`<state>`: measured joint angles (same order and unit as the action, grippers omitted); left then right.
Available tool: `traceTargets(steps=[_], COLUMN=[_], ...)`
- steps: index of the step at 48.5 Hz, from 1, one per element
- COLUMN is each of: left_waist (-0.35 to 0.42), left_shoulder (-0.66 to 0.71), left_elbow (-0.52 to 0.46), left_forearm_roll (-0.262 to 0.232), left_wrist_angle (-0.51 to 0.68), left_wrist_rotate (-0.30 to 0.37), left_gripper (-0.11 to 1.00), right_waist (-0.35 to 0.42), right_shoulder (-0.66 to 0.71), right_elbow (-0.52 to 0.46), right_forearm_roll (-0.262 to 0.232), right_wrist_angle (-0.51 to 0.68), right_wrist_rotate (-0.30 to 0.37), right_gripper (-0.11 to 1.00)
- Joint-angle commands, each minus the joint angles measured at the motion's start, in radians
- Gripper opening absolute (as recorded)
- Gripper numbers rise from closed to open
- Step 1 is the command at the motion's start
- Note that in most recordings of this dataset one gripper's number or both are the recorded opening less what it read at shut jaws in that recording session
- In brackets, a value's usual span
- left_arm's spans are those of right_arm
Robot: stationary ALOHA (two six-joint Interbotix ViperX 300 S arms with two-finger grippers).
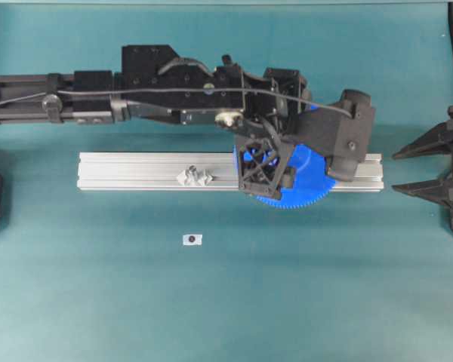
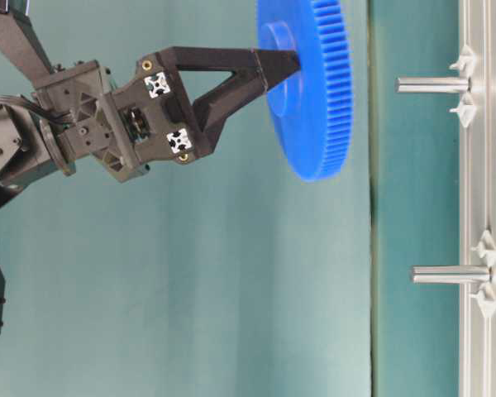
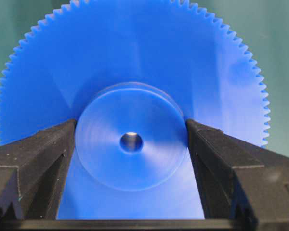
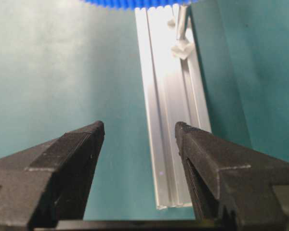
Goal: Insert the large gear onto the shaft.
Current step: 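Align the gear hole over the right shaft and lower it down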
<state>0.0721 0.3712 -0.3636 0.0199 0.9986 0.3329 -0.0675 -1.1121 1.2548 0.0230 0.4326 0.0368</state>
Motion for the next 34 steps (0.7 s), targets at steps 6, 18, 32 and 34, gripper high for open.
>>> traceTargets(steps=[6, 18, 32, 34], left_waist=[0.015, 0.017, 0.020, 0.020], left_shoulder=[-0.015, 0.040, 0.091, 0.094], left_elbow=[-0.037, -0.040, -0.040, -0.038], left_forearm_roll=[0.003, 0.003, 0.003, 0.003], left_wrist_angle=[-0.003, -0.003, 0.006, 0.006], left_wrist_rotate=[0.005, 0.006, 0.006, 0.006], left_gripper=[0.78, 0.78, 0.78, 0.78], right_waist=[0.002, 0.002, 0.002, 0.002], right_shoulder=[0.006, 0.006, 0.006, 0.006], right_elbow=[-0.009, -0.009, -0.009, -0.009], right_forearm_roll=[-0.002, -0.002, -0.002, -0.002], right_wrist_angle=[-0.006, -0.005, -0.006, -0.006], right_wrist_rotate=[0.009, 0.009, 0.009, 0.011], right_gripper=[0.69, 0.69, 0.69, 0.69])
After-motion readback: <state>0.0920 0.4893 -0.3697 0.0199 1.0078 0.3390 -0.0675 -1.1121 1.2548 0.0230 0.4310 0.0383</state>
